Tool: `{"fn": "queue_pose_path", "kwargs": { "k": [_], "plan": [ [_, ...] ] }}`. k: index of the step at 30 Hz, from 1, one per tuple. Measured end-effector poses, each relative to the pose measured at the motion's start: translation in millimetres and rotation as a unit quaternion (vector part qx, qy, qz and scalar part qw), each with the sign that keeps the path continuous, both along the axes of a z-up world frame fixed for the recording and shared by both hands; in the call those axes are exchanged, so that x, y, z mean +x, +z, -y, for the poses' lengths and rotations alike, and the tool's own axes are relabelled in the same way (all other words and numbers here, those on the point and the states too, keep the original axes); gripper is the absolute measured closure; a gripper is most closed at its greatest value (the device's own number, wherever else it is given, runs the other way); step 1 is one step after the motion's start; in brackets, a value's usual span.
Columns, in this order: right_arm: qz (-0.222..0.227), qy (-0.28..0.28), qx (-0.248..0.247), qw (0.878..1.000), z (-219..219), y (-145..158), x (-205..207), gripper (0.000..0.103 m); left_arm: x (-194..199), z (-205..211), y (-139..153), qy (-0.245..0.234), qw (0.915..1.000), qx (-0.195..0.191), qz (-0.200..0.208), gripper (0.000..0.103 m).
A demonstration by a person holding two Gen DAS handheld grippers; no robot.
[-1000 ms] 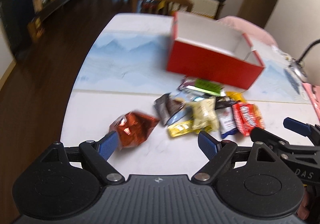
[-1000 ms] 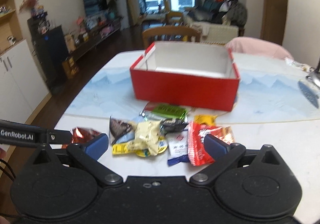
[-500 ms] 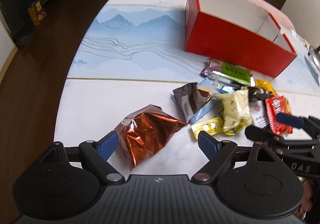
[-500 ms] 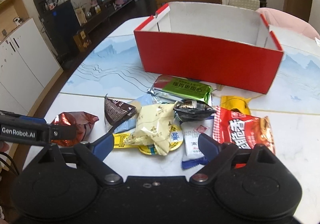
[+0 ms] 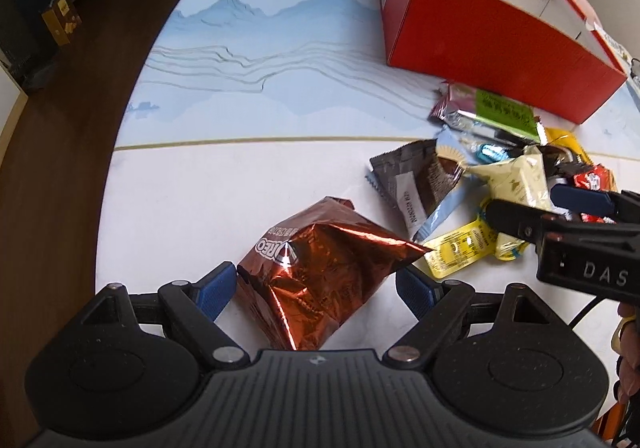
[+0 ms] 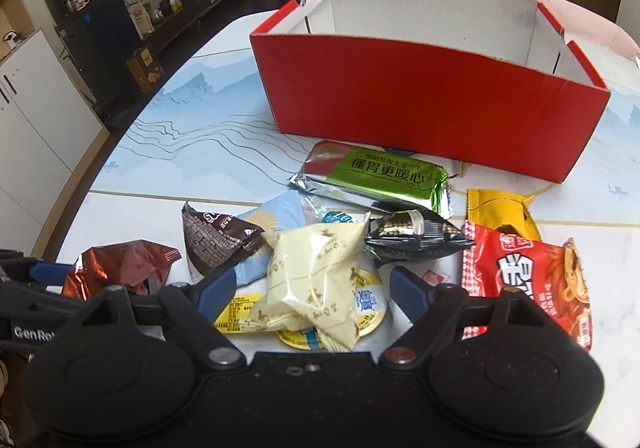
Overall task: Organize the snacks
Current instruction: 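Grasp the copper Oreo packet with the left gripper while the right grasps the cream pastry packet, then carry both packets up and over into the red box with both grippers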
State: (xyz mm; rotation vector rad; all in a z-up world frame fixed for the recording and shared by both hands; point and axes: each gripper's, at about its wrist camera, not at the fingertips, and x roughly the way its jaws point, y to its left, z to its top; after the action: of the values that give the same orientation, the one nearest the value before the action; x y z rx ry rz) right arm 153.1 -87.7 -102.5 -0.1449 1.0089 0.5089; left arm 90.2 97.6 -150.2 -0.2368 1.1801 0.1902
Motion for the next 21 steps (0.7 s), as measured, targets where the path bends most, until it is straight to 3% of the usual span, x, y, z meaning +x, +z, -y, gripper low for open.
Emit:
{"fn": "queue_pose_path", "kwargs": {
  "k": [11,13,15,21],
  "plan": [
    [-0.012,-0.008,-0.017,1.0,-8.3,-10.2,3.9,0.038,4.6,-6.6,-6.3,0.005,1.0,-0.008,0.002,0.017],
    [-0.015,-0.009,-0.011,1.0,-7.2,-11.0,5.5,0.044,5.2,-6.9,-6.1,0.004,1.0,-0.008,0.004,0.02],
    [-0.014,-0.014,-0.009,1.0,-5.9,-10.7,6.4,0.048,5.2,-6.7,-5.5,0.003,0.9999,-0.007,0.006,0.029],
    [-0.01,-0.009,-0.011,1.0,-5.2,-7.1,3.3,0.056,2.8,-10.4,-4.6,0.013,0.9997,-0.018,0.013,0.035]
  ]
}}
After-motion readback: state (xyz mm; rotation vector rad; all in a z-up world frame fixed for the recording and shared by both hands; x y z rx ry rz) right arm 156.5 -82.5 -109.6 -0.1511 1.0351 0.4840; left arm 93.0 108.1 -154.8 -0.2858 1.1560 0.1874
